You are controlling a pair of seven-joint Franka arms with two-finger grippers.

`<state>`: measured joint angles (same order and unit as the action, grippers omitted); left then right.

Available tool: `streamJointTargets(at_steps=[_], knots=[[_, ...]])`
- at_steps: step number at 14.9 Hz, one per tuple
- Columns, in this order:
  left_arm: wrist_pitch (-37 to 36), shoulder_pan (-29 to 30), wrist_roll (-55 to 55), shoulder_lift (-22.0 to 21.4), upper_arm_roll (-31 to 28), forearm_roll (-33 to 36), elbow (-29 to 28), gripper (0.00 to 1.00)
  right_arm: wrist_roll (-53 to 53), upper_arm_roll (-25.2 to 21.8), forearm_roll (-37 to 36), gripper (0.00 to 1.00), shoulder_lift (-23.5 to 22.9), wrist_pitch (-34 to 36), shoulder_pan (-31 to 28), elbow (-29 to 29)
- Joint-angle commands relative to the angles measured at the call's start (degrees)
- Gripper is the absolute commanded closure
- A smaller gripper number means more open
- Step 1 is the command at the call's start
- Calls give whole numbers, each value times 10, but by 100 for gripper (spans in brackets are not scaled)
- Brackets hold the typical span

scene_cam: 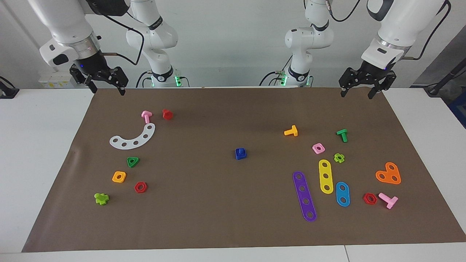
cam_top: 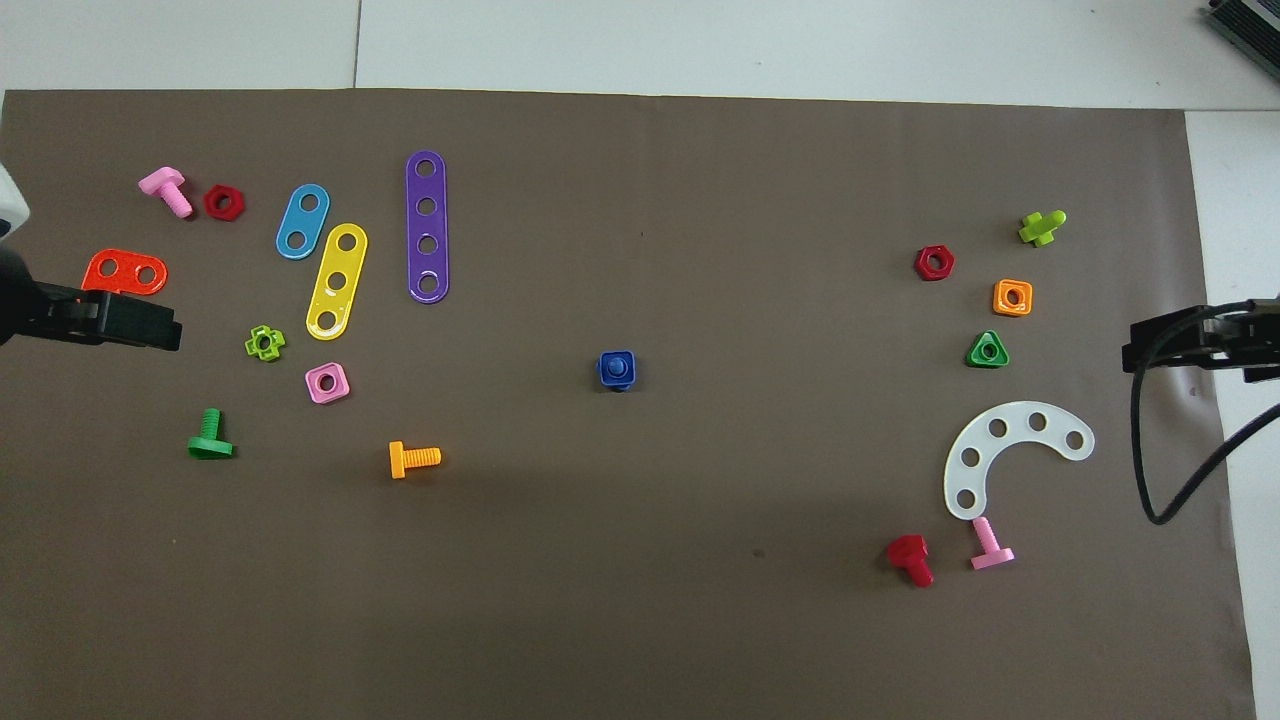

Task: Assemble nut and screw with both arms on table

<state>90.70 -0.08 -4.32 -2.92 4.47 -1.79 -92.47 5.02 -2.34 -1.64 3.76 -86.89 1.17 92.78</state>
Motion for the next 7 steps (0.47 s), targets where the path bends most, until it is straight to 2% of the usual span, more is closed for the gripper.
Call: streamJointTargets(at_steps=[1,7], knots=[[-10,11,0,-3,6,-4,-3,0,-16,2,4,0,4,4,-4,1],[-26,12,12,-8,5,-4,-8,0,-16,1,4,0,4,4,-4,1]])
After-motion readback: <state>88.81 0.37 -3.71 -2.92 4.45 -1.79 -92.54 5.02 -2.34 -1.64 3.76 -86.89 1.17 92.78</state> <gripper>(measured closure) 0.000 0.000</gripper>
